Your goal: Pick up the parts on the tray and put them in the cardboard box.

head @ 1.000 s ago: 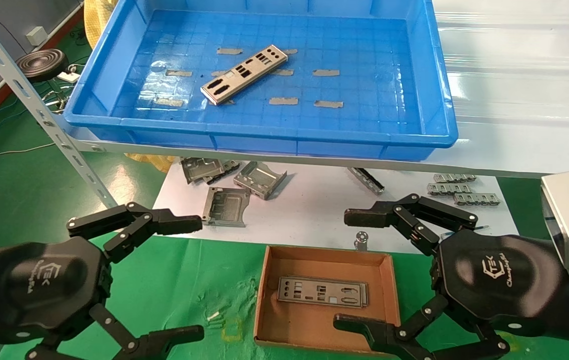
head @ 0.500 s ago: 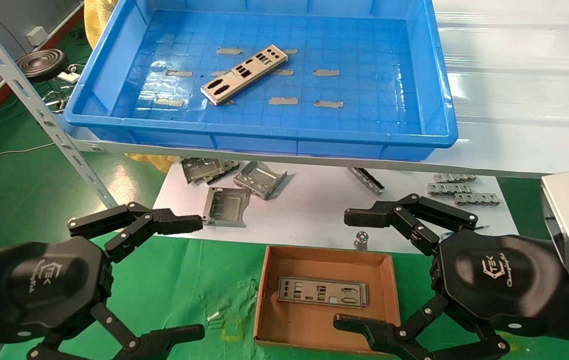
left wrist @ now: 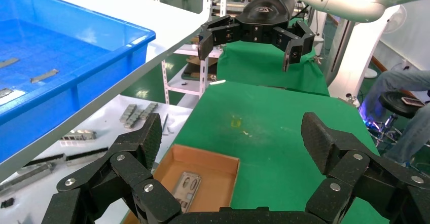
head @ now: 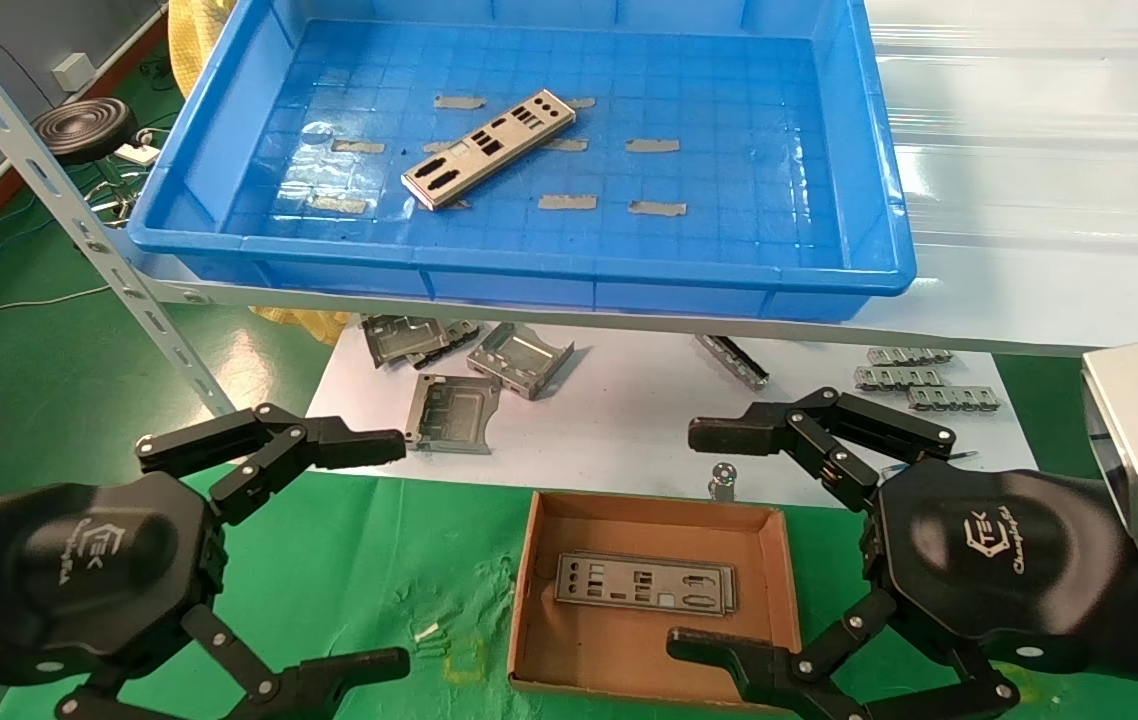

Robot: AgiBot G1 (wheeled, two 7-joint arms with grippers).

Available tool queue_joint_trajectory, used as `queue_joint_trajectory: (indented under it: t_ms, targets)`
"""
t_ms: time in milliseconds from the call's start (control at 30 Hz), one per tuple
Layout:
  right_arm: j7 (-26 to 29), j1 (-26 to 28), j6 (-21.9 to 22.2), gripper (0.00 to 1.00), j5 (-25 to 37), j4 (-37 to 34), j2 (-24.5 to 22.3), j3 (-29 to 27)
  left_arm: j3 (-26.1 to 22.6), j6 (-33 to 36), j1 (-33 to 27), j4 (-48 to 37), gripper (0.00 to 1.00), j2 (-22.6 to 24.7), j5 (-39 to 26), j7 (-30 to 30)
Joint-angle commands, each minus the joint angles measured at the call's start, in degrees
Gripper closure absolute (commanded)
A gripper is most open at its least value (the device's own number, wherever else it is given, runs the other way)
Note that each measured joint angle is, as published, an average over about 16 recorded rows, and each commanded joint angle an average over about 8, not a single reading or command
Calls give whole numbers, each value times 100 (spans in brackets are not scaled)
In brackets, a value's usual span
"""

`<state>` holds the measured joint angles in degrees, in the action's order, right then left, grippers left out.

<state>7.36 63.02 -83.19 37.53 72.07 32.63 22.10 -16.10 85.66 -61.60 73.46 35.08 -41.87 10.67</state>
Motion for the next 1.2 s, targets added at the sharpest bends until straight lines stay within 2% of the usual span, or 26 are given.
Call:
queue_joint_trajectory:
  t_ms: [33,1200]
  targets:
    - [0,0,0,0,0,0,0,0,-1,0,-1,-1,0,1,0,0]
    - [0,0,0,0,0,0,0,0,-3,0,-2,-2,0,2,0,0]
